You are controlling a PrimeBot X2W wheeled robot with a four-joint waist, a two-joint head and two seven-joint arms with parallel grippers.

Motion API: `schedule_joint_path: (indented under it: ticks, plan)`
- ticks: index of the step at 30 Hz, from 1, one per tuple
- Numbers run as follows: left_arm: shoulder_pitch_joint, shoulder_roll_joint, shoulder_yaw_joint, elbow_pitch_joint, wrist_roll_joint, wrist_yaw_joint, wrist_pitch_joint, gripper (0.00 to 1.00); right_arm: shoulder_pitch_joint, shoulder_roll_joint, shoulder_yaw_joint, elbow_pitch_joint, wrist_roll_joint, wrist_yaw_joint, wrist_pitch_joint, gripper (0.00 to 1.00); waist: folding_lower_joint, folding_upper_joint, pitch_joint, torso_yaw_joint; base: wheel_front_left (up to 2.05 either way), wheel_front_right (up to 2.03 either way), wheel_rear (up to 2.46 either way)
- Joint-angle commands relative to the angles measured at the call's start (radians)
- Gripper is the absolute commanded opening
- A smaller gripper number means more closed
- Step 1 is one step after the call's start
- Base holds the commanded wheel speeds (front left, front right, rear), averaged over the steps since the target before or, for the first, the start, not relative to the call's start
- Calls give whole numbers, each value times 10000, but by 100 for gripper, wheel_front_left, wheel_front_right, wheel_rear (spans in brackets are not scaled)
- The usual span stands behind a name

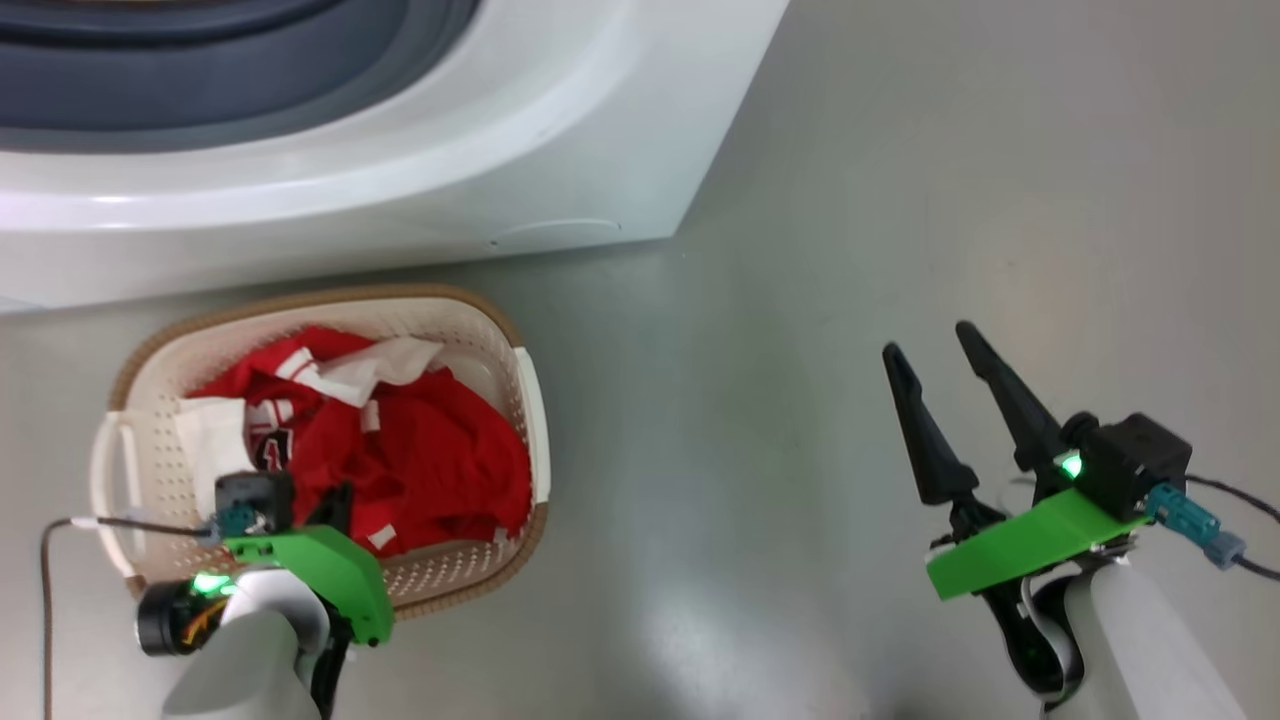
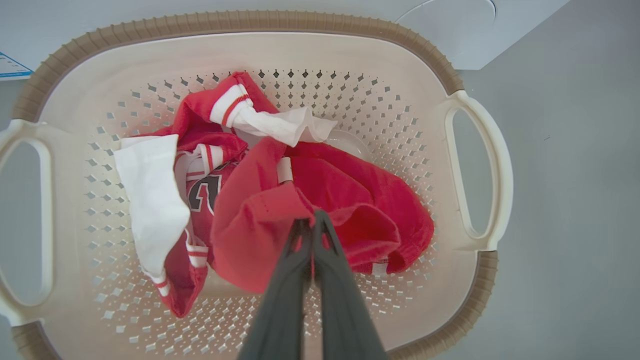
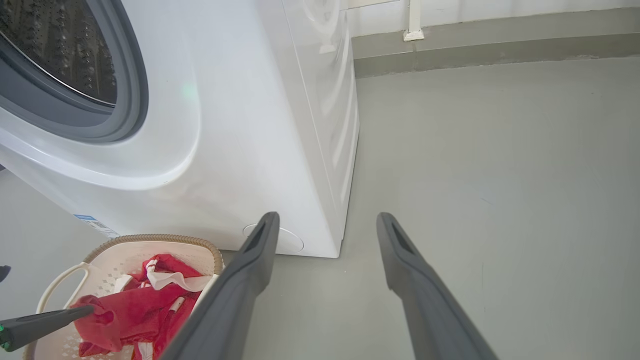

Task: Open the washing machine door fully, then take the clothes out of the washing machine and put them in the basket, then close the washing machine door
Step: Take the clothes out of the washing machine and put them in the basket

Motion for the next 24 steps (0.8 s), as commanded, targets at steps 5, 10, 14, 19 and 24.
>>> schedule_joint_path:
  ticks: [5, 10, 14, 19, 24]
  plan:
    - [-296, 445, 75, 159, -335, -27, 69, 25, -154, 84, 266, -299, -68, 27, -118, 100, 0, -1, 478, -207, 0, 0, 0]
    - [-558, 545, 98, 246, -587, -28, 36, 100, -239, 77, 231, -257, -98, 27, -118, 100, 0, -1, 477, -168, 0, 0, 0]
    - [-570, 541, 87, 274, -777, -28, -23, 100, -229, 70, 196, -180, -113, 27, -118, 100, 0, -1, 255, -60, 0, 0, 0]
    - [-397, 543, -15, 141, -985, -28, -86, 100, -174, 80, 244, -45, -94, 27, -118, 100, 0, -1, -213, 81, 0, 0, 0]
    - [-76, 672, 123, -704, -1139, -28, -104, 100, -32, 60, 189, 62, -43, 27, -118, 100, 0, -1, -779, 277, 0, 0, 0]
